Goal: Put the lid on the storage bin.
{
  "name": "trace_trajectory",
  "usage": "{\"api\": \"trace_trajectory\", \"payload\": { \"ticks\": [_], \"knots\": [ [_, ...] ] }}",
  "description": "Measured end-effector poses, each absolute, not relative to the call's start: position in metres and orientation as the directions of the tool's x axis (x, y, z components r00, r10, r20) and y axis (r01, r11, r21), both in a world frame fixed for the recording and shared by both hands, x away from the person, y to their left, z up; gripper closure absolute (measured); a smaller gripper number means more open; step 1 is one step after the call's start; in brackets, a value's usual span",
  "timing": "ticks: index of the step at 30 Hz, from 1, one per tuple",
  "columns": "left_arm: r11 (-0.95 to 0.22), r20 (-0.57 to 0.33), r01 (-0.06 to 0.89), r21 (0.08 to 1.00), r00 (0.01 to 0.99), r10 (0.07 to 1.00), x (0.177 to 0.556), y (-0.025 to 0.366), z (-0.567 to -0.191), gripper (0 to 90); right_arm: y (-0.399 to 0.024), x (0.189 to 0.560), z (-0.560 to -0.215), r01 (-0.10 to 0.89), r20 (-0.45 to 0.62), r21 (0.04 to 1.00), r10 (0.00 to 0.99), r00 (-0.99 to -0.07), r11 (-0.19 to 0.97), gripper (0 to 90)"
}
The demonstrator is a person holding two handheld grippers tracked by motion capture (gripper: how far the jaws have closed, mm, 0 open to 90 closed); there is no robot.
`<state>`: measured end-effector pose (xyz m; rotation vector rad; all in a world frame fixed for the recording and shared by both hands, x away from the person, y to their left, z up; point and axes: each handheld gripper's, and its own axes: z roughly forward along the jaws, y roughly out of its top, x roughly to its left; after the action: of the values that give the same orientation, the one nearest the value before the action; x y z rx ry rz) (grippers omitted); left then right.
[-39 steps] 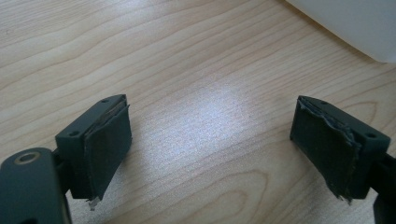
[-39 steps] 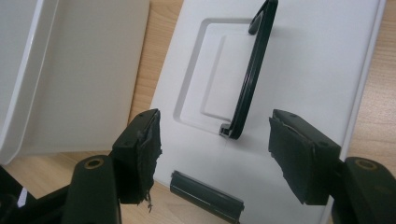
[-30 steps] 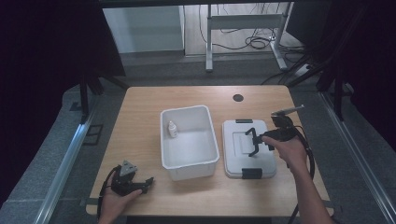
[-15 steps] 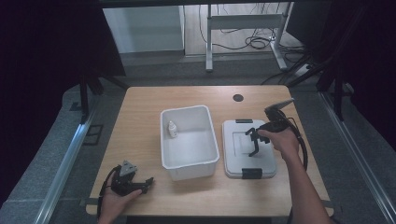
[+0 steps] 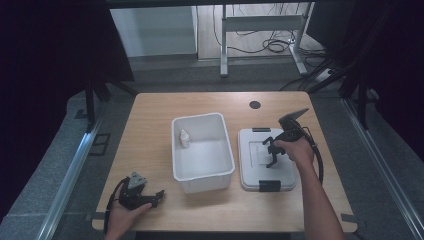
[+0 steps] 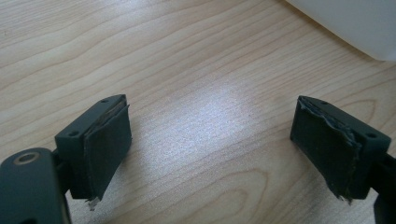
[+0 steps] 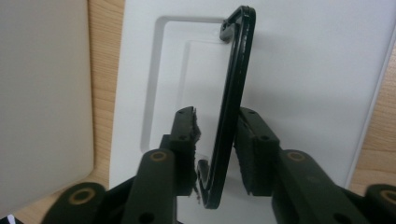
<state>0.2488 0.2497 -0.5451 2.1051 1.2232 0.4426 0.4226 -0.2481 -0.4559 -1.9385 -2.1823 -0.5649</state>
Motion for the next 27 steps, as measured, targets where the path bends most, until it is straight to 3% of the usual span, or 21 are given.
{"api": "trace_trajectory", "payload": {
  "ticks": [5,21,27],
  "knots": [
    [-0.349,-0.034,0.64,0.684,0.507,0.862,0.249,0.25,-0.545,12.3,-0.249,0.424,-0.462,0.986,0.368,0.152,0.922,-0.116,0.063,82.6],
    [-0.351,-0.034,0.64,0.683,0.508,0.861,0.249,0.25,-0.545,12.3,-0.255,0.422,-0.457,0.991,0.419,0.13,0.907,-0.032,-0.025,85.3],
    [-0.351,-0.034,0.64,0.684,0.508,0.86,0.249,0.25,-0.545,12.3,-0.257,0.42,-0.435,0.987,0.416,0.161,0.908,-0.042,-0.028,85.2]
  ]
}}
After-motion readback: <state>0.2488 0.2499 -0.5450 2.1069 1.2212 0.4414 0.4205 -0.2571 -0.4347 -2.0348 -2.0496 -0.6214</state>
